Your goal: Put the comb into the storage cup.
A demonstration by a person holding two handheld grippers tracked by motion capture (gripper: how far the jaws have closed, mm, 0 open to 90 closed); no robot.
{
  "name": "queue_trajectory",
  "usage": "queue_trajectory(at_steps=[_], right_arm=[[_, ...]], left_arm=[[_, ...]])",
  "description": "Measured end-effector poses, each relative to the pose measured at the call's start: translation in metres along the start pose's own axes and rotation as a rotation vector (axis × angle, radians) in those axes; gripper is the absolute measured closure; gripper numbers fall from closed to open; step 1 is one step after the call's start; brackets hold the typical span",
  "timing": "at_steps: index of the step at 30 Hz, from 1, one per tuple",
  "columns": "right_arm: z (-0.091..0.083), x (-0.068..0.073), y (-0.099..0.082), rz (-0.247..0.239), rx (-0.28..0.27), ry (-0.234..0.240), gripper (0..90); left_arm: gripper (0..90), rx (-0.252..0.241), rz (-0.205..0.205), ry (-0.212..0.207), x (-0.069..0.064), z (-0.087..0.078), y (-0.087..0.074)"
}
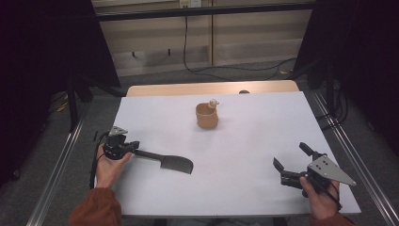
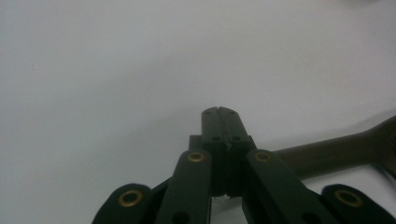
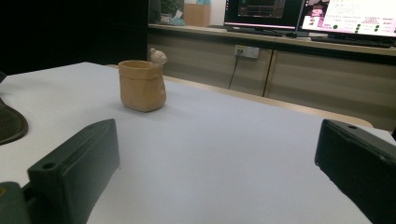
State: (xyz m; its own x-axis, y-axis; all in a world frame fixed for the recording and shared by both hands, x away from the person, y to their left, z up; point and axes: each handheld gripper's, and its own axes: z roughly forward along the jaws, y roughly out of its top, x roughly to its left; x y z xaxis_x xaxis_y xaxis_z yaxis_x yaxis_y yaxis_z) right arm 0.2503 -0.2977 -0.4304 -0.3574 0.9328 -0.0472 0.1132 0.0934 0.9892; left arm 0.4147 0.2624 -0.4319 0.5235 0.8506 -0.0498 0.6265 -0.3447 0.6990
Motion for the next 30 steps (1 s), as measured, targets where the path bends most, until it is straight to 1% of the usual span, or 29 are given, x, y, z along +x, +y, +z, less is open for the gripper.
queue_trajectory(at_steps=[2, 4, 6, 7, 10, 11, 14, 17, 19, 22, 23, 25, 27, 29, 30], right_arm=[[0.0, 0.0, 0.0, 0.0, 0.0, 0.002, 0.0], [0.0, 0.0, 0.0, 0.0, 0.0, 0.0, 0.0], [0.0, 0.0, 0.0, 0.0, 0.0, 0.0, 0.0], [0.0, 0.0, 0.0, 0.0, -0.001, 0.0, 0.0], [0.0, 0.0, 0.0, 0.0, -0.001, 0.0, 0.0], [0.0, 0.0, 0.0, 0.0, -0.002, 0.001, 0.0], [0.0, 0.0, 0.0, 0.0, -0.002, 0.0, 0.0], [0.0, 0.0, 0.0, 0.0, -0.002, 0.001, 0.0], [0.0, 0.0, 0.0, 0.0, -0.001, -0.001, 0.0], [0.0, 0.0, 0.0, 0.0, -0.001, -0.001, 0.0], [0.0, 0.0, 0.0, 0.001, -0.003, 0.001, 0.0], [0.0, 0.0, 0.0, -0.001, -0.001, -0.001, 0.0], [0.0, 0.0, 0.0, -0.001, -0.001, -0.001, 0.0], [0.0, 0.0, 0.0, 0.0, -0.001, -0.001, 0.0], [0.0, 0.0, 0.0, 0.0, -0.001, -0.001, 0.0]], left_arm=[[90.0, 0.009, -0.002, -0.003, 0.001, 0.002, -0.002], [90.0, 0.008, 0.0, -0.009, 0.001, 0.001, -0.002], [90.0, 0.01, 0.002, -0.002, 0.0, 0.001, -0.002], [90.0, 0.018, 0.011, -0.002, 0.001, 0.0, -0.002], [90.0, 0.016, 0.003, -0.003, 0.002, 0.001, -0.005], [90.0, 0.021, 0.007, 0.0, 0.003, 0.001, -0.006], [90.0, 0.032, -0.005, -0.005, 0.005, 0.002, -0.01], [90.0, 0.032, -0.005, -0.009, 0.006, 0.001, -0.012], [90.0, 0.028, -0.013, -0.011, 0.005, 0.001, -0.014], [90.0, 0.043, -0.003, -0.014, 0.005, 0.0, -0.016], [90.0, 0.039, -0.008, -0.015, 0.005, 0.0, -0.016], [90.0, 0.039, -0.005, -0.019, 0.004, 0.0, -0.016], [90.0, 0.043, 0.001, -0.021, 0.003, 0.0, -0.016], [90.0, 0.049, 0.014, -0.02, 0.002, 0.0, -0.016], [90.0, 0.049, 0.012, -0.021, 0.001, -0.001, -0.016]])
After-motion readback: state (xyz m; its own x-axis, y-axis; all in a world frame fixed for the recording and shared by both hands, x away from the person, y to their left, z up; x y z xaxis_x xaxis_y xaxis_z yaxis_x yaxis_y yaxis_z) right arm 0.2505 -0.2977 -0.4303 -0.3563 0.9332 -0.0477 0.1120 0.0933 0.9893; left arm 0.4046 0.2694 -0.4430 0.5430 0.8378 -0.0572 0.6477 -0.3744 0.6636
